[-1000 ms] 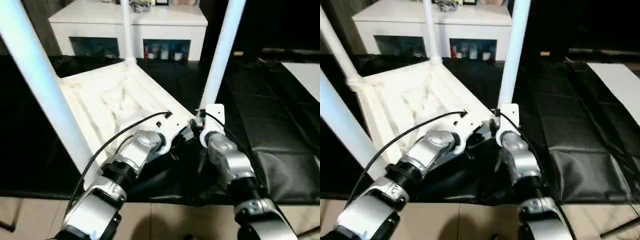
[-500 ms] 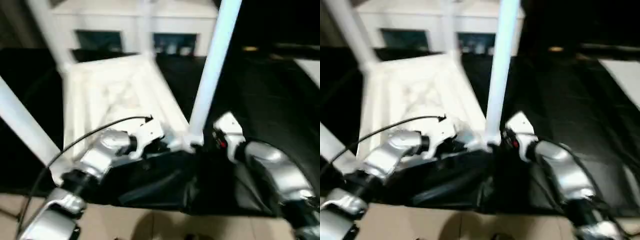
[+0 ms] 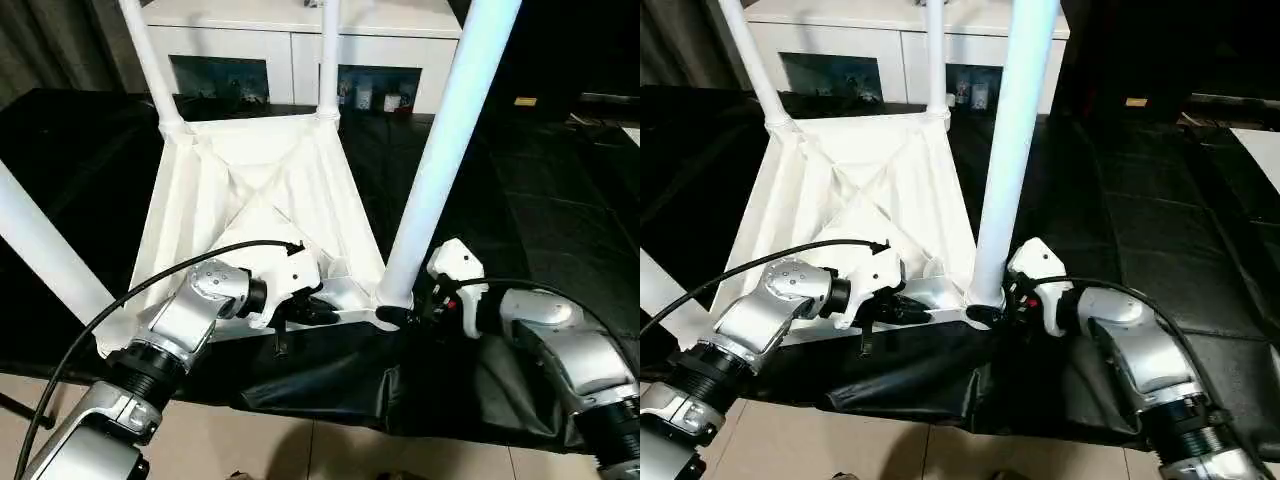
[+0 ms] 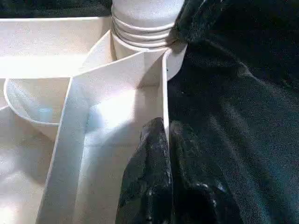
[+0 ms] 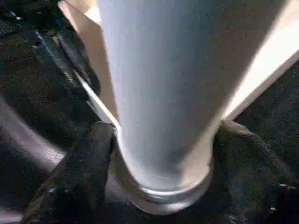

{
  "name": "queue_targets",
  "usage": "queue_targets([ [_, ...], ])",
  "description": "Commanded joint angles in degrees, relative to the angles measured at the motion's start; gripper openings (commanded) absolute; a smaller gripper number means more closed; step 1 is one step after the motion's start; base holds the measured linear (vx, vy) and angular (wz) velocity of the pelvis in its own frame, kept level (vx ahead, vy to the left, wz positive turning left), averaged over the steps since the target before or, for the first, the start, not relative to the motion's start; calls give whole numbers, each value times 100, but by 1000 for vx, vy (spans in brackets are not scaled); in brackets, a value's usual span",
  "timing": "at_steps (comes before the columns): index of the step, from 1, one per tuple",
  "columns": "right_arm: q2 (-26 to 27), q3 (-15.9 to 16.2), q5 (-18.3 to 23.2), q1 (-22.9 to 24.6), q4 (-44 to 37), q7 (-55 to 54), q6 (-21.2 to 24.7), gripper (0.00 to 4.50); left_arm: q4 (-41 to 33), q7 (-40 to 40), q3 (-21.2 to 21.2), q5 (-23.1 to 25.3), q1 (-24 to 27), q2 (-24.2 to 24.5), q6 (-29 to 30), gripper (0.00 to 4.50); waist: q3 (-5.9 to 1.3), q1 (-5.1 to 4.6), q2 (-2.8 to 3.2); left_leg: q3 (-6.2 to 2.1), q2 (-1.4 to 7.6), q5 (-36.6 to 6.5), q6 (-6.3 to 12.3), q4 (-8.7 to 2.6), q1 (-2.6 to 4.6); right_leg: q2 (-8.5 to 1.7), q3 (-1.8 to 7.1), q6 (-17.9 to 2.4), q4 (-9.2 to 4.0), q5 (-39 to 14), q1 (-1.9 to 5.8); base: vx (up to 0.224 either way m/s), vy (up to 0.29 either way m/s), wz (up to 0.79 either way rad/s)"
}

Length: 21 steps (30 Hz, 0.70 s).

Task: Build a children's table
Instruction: Rotate leg to tighten

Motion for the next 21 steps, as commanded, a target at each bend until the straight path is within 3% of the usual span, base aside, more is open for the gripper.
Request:
queue_targets([
  [1,2,-41,47,-63,59,89,28,308,-227,-127,-36,-108,-32,-7,-9,0,-428,17,-71,-17,113,-1006,472,-399,85,-78,198,-1503,-224,-764,353,0,0,0],
  [5,-38,-18,45,-50,85,145,27,278,-215,-151,-25,-89,-35,1,3,0,-429,37,-72,-6,111,-921,536,-388,89,-82,206,-1514,-216,-727,356,0,0,0],
  [10,-122,-5,-19,-43,169,207,-8,271,-154,-153,-33,-40,-43,24,-13,0,-429,68,-68,3,113,-962,519,-383,101,-78,211,-1484,-229,-839,346,0,0,0],
  [13,51,-57,-261,-164,468,-286,-25,270,42,133,-6,103,-123,-48,44,0,-422,82,-75,5,105,-951,477,-386,100,-63,236,-1469,-224,-870,332,0,0,0],
  [17,332,-182,-455,-318,793,-994,32,269,280,515,63,202,-228,-203,166,0,-383,41,-102,5,79,-1391,258,-411,110,-53,253,-1247,-307,-1622,318,0,0,0],
  [19,958,-525,-610,-553,1218,-2391,355,269,713,1168,178,312,-453,-565,416,0,-355,-46,-102,-23,33,-1739,2,-437,117,-37,235,-993,-381,-2385,283,0,0,0],
  [21,1380,-770,-651,-673,1415,-3285,591,268,1026,1707,231,421,-648,-845,553,0,-369,-93,-113,-47,24,-1793,-98,-442,114,-34,222,-826,-413,-2566,288,-27,-6,-4],
])
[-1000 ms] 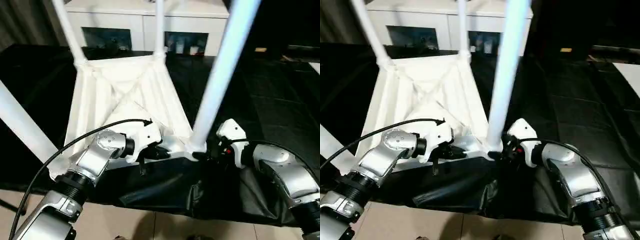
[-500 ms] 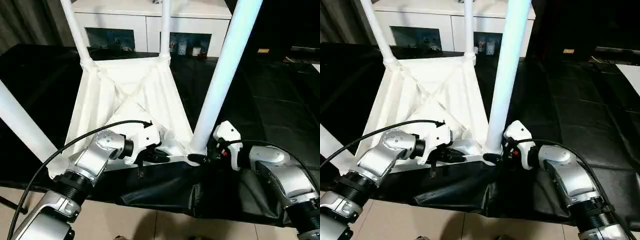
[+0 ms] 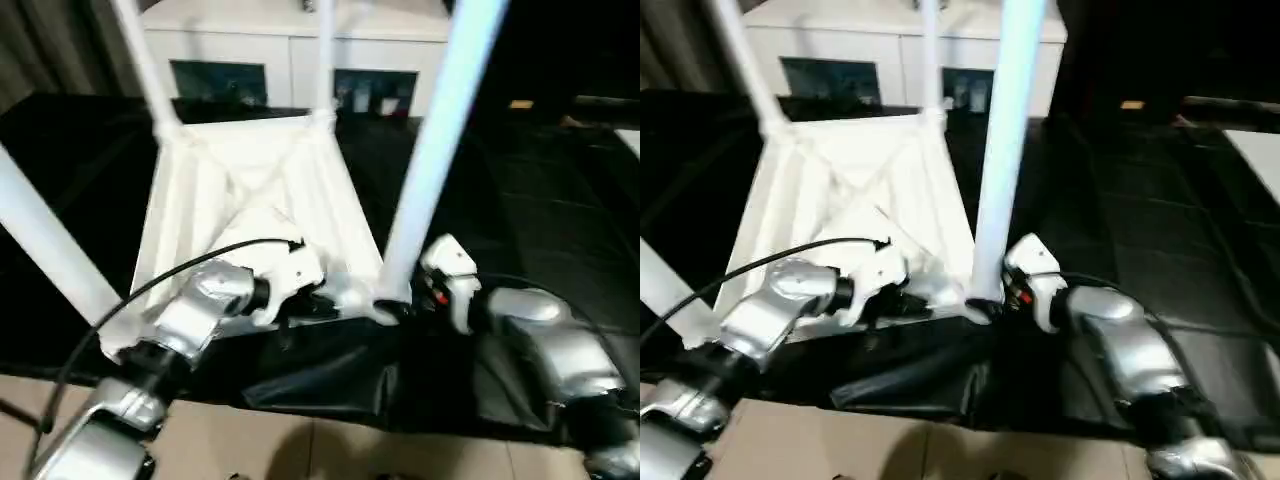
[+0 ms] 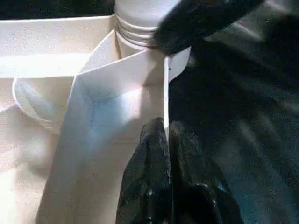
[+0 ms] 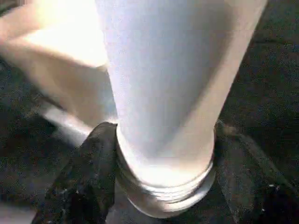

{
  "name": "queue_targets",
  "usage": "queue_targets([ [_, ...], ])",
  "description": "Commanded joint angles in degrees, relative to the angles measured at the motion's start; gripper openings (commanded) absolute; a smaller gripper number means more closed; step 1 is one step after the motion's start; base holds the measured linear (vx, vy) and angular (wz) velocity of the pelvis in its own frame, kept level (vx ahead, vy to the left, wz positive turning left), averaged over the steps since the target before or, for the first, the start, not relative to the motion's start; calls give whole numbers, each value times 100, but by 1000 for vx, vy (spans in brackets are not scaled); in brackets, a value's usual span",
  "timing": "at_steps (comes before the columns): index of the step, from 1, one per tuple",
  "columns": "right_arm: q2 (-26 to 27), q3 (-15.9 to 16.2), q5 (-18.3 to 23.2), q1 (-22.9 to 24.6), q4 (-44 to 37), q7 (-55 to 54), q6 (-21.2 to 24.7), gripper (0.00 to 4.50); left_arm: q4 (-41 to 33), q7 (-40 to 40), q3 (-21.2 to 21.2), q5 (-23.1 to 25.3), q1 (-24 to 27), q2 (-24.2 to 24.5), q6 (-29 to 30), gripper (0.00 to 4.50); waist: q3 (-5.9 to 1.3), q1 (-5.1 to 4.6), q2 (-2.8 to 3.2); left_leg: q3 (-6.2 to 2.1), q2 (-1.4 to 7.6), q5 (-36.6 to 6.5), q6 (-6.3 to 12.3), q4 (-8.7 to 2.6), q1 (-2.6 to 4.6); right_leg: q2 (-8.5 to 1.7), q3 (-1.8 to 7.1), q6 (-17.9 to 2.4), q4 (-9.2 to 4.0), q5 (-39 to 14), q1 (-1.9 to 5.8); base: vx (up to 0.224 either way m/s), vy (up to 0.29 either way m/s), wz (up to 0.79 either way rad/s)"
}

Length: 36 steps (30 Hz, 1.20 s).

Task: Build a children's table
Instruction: Rotate leg to tighten

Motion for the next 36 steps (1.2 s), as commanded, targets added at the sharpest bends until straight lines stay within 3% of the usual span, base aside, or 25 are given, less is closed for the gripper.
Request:
queue_targets([
  [1,211,-408,-239,-106,422,-1170,329,268,223,506,59,99,-184,-225,149,0,-352,-14,-75,-60,6,-1897,-70,-446,63,-90,100,-819,-477,-2661,233,0,0,0],
  [9,1445,-891,-113,-551,1126,-3082,301,267,1056,2132,353,190,-713,-1161,374,0,-375,-105,-38,-72,0,-1996,7,-461,54,-66,71,-879,-505,-2405,219,0,0,0],
  [13,1631,-611,-560,-806,1455,-3432,89,267,1399,2518,376,329,-890,-1336,194,0,-389,-83,-71,-62,-17,-1976,56,-453,59,-70,73,-866,-507,-2275,235,0,0,0],
  [15,1537,-597,-427,-750,1150,-2917,-148,323,1177,2216,318,325,-784,-1171,172,0,-388,-71,-69,-63,-12,-1908,122,-459,31,-80,77,-875,-493,-2171,260,0,0,0],
  [17,1493,-565,-415,-721,1033,-2758,-223,340,1099,2122,289,329,-748,-1113,207,0,-407,-55,-53,-58,1,-1775,188,-454,16,-84,87,-941,-464,-1908,277,0,0,0],
  [19,1328,-457,-506,-652,783,-2624,-288,356,871,1872,190,350,-658,-952,200,0,-421,-83,-66,-80,3,-1498,243,-461,-80,-88,77,-1013,-394,-1596,360,0,0,0],
  [20,1210,-406,-534,-616,661,-2507,-307,365,726,1737,204,300,-598,-883,292,0,-428,-81,-58,-91,14,-1447,241,-467,-85,-91,69,-1012,-381,-1589,368,0,0,0],
  [21,1058,-384,-454,-559,477,-2207,-251,373,565,1545,203,258,-510,-772,331,0,-439,-84,-45,-78,17,-1304,269,-440,-80,-98,80,-1072,-377,-1429,346,0,0,0],
  [22,1035,-385,-430,-549,445,-2147,-234,373,542,1513,200,255,-495,-752,326,0,-443,-59,-30,-53,26,-1324,328,-415,-16,-95,90,-1186,-393,-1306,303,0,0,0],
  [24,527,-119,-183,-327,-92,-1036,37,400,167,922,16,246,-237,-417,85,0,-452,-40,-41,-53,31,-1140,436,-399,-60,-88,101,-1322,-329,-941,350,0,0,0],
  [28,-187,141,-29,4,-692,126,97,407,-436,62,-145,5,104,-34,-53,0,-449,17,-23,-37,70,-876,656,-377,-16,-78,119,-1631,-256,-320,340,0,0,0],
  [30,-919,319,173,381,-1148,1279,-228,407,-1064,-969,-340,-371,460,405,-303,0,-437,65,-28,-42,93,-1114,629,-396,-3,-89,119,-1623,-273,-551,355,0,0,0],
  [31,-930,321,176,387,-1154,1295,-234,407,-1074,-985,-342,-378,466,412,-307,0,-423,75,-47,-33,104,-1153,614,-405,-9,-97,134,-1594,-278,-636,348,0,0,0],
  [32,-1209,372,276,529,-1279,1732,-230,407,-1329,-1376,-445,-469,572,618,-249,0,-414,104,-17,-23,113,-1318,561,-414,30,-93,144,-1579,-298,-813,310,0,0,0],
  [36,-1558,478,322,658,-1359,2265,-218,407,-1612,-1679,-473,-555,681,772,-69,0,-363,196,-23,10,129,-1701,304,-450,113,-68,166,-1395,-359,-1444,208,0,0,0],
])
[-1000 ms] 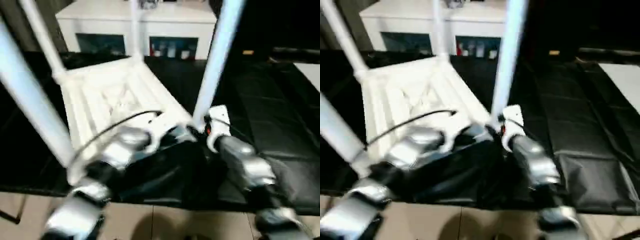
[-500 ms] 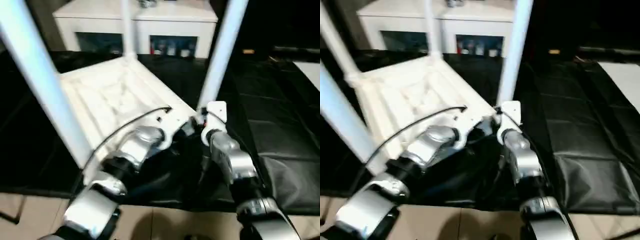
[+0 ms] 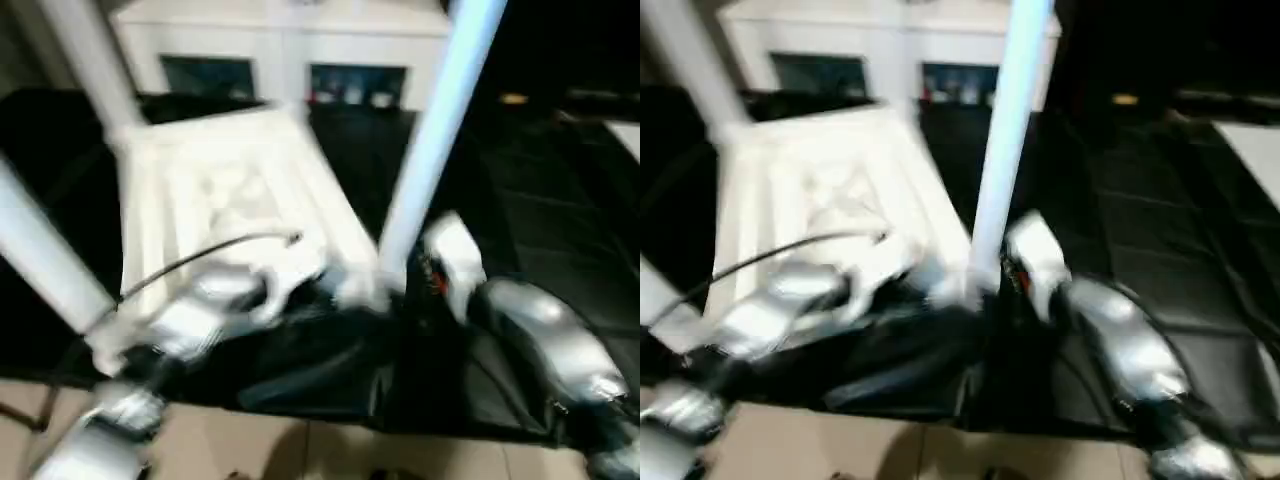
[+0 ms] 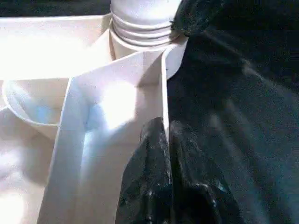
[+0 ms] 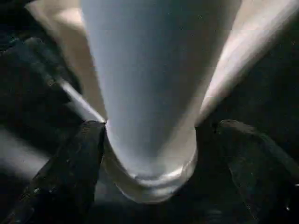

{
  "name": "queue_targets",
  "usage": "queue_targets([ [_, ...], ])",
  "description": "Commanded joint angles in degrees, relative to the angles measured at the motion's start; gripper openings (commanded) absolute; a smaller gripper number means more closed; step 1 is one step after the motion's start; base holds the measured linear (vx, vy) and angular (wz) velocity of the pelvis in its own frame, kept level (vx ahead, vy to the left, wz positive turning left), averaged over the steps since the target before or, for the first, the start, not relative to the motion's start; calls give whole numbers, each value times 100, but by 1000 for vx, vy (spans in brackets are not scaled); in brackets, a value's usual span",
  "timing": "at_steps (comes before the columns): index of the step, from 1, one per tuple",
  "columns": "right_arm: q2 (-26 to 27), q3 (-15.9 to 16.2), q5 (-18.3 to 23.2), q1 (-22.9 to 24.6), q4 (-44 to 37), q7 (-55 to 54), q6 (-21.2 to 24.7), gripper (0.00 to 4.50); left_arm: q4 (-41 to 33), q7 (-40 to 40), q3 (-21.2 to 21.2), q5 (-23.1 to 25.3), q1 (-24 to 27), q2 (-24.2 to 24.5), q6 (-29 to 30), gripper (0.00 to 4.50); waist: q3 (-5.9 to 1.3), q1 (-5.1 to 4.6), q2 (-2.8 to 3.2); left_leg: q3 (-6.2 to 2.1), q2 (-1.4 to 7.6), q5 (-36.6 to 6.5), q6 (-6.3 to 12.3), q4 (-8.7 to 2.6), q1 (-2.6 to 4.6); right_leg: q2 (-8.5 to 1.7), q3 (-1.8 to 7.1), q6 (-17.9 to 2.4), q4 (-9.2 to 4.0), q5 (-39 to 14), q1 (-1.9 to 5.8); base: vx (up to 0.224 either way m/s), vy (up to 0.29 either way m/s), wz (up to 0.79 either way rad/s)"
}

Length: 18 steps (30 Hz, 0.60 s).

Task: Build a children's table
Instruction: Rotate leg to tighten

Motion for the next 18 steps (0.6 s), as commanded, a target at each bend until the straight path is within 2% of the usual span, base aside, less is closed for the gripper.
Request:
queue_targets([
  [1,-119,-15,-4,0,-31,117,-21,407,-357,-363,-136,-225,20,-93,81,0,-355,-23,-40,-1,117,-1777,247,-437,186,-77,164,-1342,-336,-1603,264,0,0,0],
  [4,-114,-10,10,-21,20,199,-13,407,-393,-359,-123,-242,15,-92,57,0,-355,-39,-57,-30,90,-1800,183,-455,124,-87,173,-1144,-350,-1917,291,0,0,0],
  [8,-186,90,27,-13,53,399,-33,407,-375,-368,-113,-246,-10,-62,42,0,-361,-29,-73,-27,81,-1759,196,-444,123,-90,186,-1024,-376,-2063,271,0,0,0],
  [14,-222,105,-6,38,59,539,-24,366,-366,-370,-71,-201,-24,-58,62,0,-386,-14,-73,-26,78,-1465,285,-423,93,-84,183,-1111,-332,-1701,295,0,0,0],
  [18,-203,82,19,65,65,598,14,324,-345,-361,-76,-194,-33,-54,56,0,-391,-6,-71,-16,78,-1414,324,-413,105,-78,188,-1181,-321,-1579,291,0,0,0],
])
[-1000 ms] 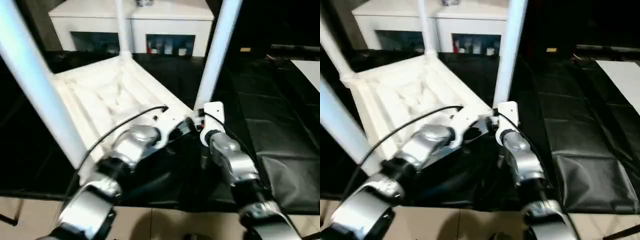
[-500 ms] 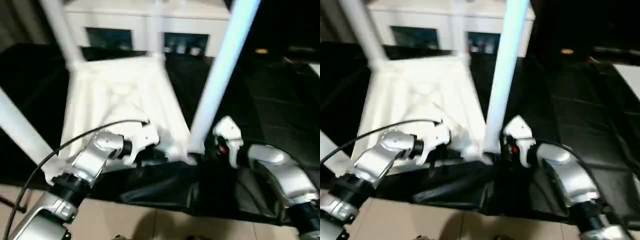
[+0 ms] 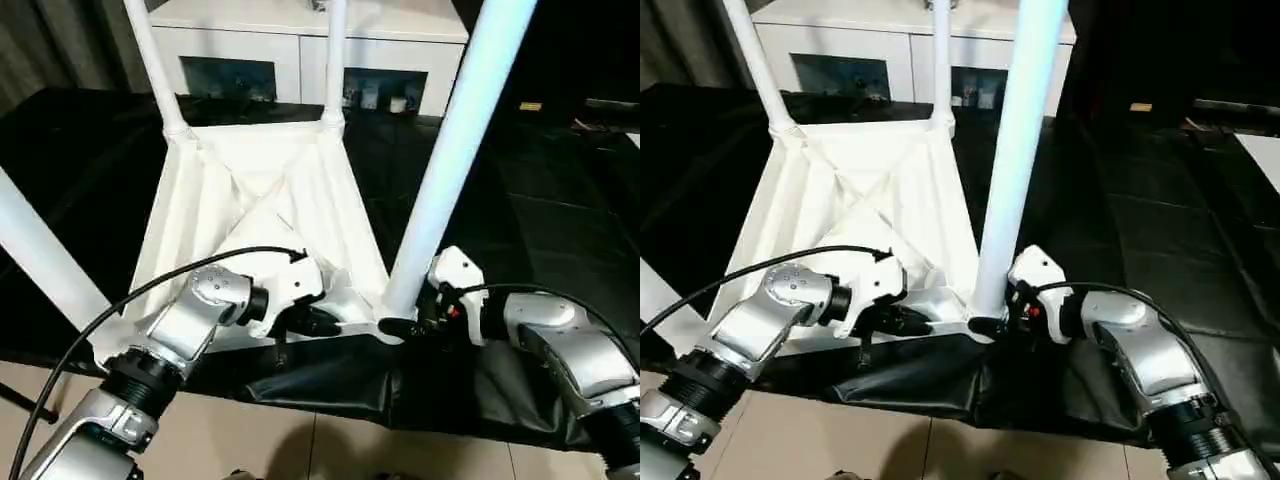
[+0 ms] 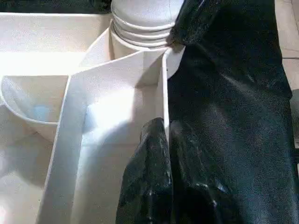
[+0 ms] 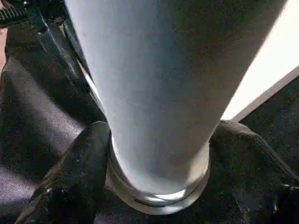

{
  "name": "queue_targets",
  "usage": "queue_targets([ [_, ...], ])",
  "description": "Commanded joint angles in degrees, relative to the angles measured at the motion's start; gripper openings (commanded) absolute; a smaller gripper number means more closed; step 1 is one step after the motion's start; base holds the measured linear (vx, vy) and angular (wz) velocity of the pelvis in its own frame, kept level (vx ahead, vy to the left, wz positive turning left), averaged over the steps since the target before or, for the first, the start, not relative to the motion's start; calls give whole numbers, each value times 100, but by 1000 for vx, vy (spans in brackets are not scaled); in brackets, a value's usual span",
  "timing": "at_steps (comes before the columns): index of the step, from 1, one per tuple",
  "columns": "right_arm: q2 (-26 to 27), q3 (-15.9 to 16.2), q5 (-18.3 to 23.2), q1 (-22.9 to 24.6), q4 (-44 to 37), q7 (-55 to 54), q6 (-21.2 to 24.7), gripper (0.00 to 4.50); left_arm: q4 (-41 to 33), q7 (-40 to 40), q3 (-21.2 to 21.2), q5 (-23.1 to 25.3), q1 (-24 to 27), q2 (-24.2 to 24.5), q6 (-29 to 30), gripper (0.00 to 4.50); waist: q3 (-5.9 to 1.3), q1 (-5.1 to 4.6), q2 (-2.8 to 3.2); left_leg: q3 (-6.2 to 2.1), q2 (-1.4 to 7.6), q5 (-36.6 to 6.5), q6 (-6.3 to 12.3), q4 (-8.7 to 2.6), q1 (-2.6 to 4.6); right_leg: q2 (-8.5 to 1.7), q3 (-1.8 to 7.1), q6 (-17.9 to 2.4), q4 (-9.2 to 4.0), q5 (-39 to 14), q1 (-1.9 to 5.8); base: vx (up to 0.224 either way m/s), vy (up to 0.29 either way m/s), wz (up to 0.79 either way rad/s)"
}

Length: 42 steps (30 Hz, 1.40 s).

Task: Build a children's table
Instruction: Rotate leg to tighten

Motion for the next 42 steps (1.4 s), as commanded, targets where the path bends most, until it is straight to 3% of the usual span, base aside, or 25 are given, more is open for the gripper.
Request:
queue_targets([
  [1,-35,-18,-8,46,44,9,17,317,-273,-126,-22,-128,-78,-43,-41,0,-394,-18,-66,-35,91,-1394,330,-422,95,-88,118,-1194,-316,-1563,295,0,0,0],
  [8,66,-86,-45,-12,184,-123,-59,271,-179,-76,-28,-42,-96,-43,-57,0,-385,-24,-64,-43,88,-1481,284,-431,93,-92,110,-1119,-343,-1801,290,0,0,0],
  [11,389,-274,-423,-270,811,-1116,-152,269,124,410,42,147,-171,-182,77,0,-374,-53,-76,-44,78,-1571,207,-435,87,-90,104,-1053,-367,-2022,272,0,0,0],
  [15,836,-500,-553,-481,1285,-2136,120,267,667,1149,136,355,-371,-512,204,0,-357,-154,-95,-62,39,-1892,57,-439,107,-71,75,-852,-439,-2600,239,0,0,0],
  [20,1455,-751,-686,-709,1649,-3417,554,267,1369,2253,304,559,-751,-1028,413,0,-351,-261,-106,-82,-1,-2087,23,-418,114,-65,30,-615,-532,-3113,206,0,0,0],
  [21,1854,-867,-830,-877,1982,-4293,684,267,1806,2975,485,596,-1020,-1398,564,0,-353,-276,-108,-87,-7,-2106,49,-409,116,-71,15,-572,-557,-3215,197,0,0,0],
  [23,2055,-940,-863,-961,2138,-4710,722,267,2002,3260,564,603,-1140,-1563,609,0,-349,-317,-78,-91,-39,-2152,-14,-387,134,-60,-8,-564,-574,-3341,153,0,0,0],
  [24,2502,-1139,-840,-1141,2449,-5527,764,267,2400,3837,687,639,-1366,-1855,591,0,-352,-354,-78,-104,-45,-2205,-15,-387,130,-58,-37,-487,-607,-3465,170,0,0,0],
  [26,2703,-1199,-818,-1236,2596,-5793,745,267,2584,4045,718,661,-1454,-1958,530,0,-358,-361,-61,-133,-40,-2304,-3,-395,153,-69,-90,-408,-652,-3548,174,0,0,0],
  [27,2756,-1215,-818,-1264,2638,-5864,742,267,2643,4101,729,668,-1481,-1987,510,0,-367,-381,-44,-152,-25,-2348,26,-420,132,-80,-121,-402,-653,-3412,216,0,0,0],
  [28,2936,-1157,-878,-1378,2798,-6020,656,267,2812,4238,738,703,-1561,-2066,429,0,-369,-380,-19,-172,-5,-2335,48,-462,100,-86,-134,-433,-643,-3183,257,0,0,0],
  [30,3065,-978,-960,-1483,2896,-5944,489,267,2865,4288,739,716,-1588,-2097,306,0,-363,-387,-44,-181,-7,-2539,25,-468,139,-86,-153,-489,-660,-3133,232,0,0,0],
  [31,3065,-978,-960,-1483,2896,-5944,489,302,2865,4288,739,716,-1588,-2097,306,0,-368,-388,-42,-182,-14,-2558,27,-460,144,-96,-150,-508,-660,-3116,232,0,0,0],
  [32,3090,-967,-903,-1490,2707,-5664,79,302,2793,4122,731,705,-1561,-2020,170,0,-361,-392,-77,-180,-15,-2533,58,-471,121,-100,-143,-525,-654,-3084,250,0,0,0],
  [33,3089,-970,-903,-1489,2691,-5652,50,336,2792,4109,731,705,-1561,-2015,161,0,-372,-375,-62,-174,-12,-2489,92,-466,115,-120,-130,-537,-651,-3055,255,0,0,0],
  [36,2924,-859,-956,-1408,2307,-5315,-117,342,2634,3826,721,687,-1460,-1858,64,0,-383,-359,-68,-168,0,-2204,153,-491,47,-122,-89,-678,-574,-2657,301,0,0,0],
  [37,2893,-861,-941,-1391,2225,-5263,-112,359,2588,3766,719,678,-1431,-1823,51,0,-390,-386,-70,-185,2,-2057,163,-511,-22,-125,-88,-695,-528,-2470,372,0,0,0],
  [38,2847,-862,-883,-1378,2148,-5139,-88,374,2529,3665,691,674,-1390,-1768,13,0,-397,-403,-63,-190,5,-1989,160,-515,-42,-129,-85,-710,-501,-2370,386,0,0,0],
  [41,2440,-677,-723,-1260,1738,-4295,-16,391,2168,3176,599,600,-1173,-1521,-93,0,-415,-435,-77,-166,18,-1831,274,-478,-7,-133,-55,-940,-470,-2009,373,0,0,0],
  [42,2247,-567,-683,-1183,1557,-3916,-14,391,2005,2887,529,562,-1073,-1412,-267,0,-414,-409,-67,-132,22,-1810,339,-450,41,-124,-34,-1059,-478,-1897,331,53,-22,7],
])
